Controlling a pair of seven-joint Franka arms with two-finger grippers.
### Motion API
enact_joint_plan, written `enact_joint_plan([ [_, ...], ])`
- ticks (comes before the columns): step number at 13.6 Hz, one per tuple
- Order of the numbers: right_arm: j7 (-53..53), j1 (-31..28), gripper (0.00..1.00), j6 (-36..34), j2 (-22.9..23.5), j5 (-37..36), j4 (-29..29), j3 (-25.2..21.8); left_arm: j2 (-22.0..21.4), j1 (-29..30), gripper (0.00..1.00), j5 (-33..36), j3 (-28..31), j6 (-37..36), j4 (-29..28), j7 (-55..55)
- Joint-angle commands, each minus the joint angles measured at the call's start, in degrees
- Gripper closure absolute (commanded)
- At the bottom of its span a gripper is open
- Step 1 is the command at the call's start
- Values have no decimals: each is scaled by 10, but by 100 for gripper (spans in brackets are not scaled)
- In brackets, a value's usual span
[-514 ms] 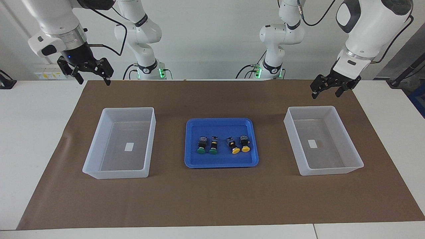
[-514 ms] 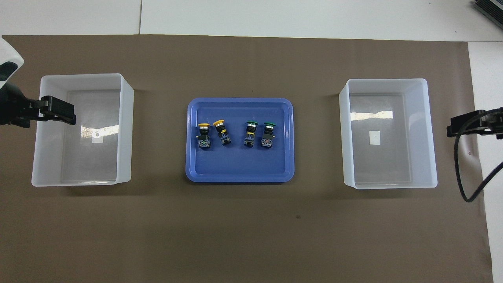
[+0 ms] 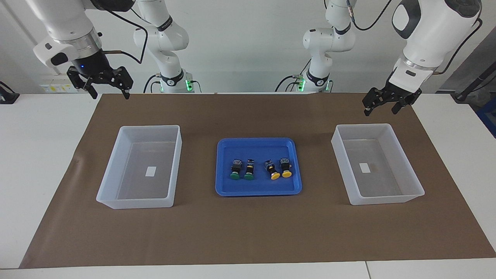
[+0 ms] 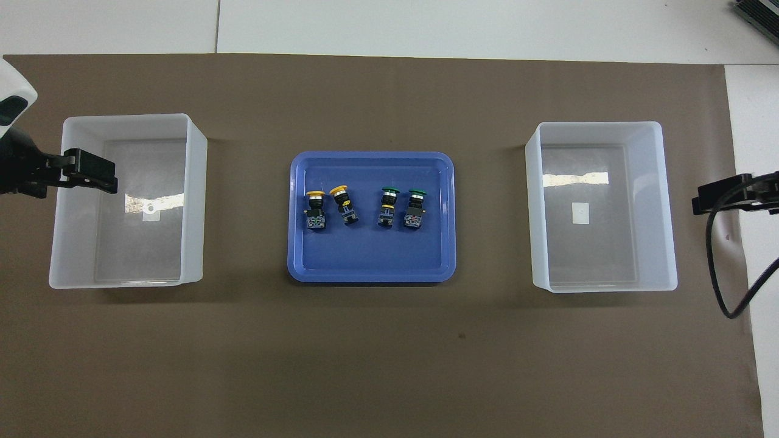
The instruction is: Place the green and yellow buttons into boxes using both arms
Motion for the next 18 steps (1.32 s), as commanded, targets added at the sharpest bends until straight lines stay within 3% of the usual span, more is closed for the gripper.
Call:
enact_joint_plan([
  [1, -12, -3, 0, -6, -5, 1, -3, 3, -25, -2, 0, -3, -1, 60, -58, -1],
  [3, -12, -3, 0, -6, -5, 1, -3, 3, -27, -23, 0, -4, -7, 146, -124, -47],
  [7, -13, -7, 0, -8, -8, 1, -10, 2, 39, -117, 0, -5, -7, 332, -193, -173],
  [9, -12, -8, 0, -6, -8, 1, -10, 3, 45, -135, 0, -6, -8, 413, -246, -174],
  [11, -11, -4, 0, -6, -8, 1, -10, 3, 104, -167, 0, -6, -7, 470, -245, -184],
  [14, -12, -6, 0, -6, -9, 2, -9, 2, 143, -191, 0, -6, -7, 510, -245, -201],
  [18, -15, -6, 0, -6, -9, 2, -10, 3, 153, -214, 0, -6, -7, 515, -247, -225],
])
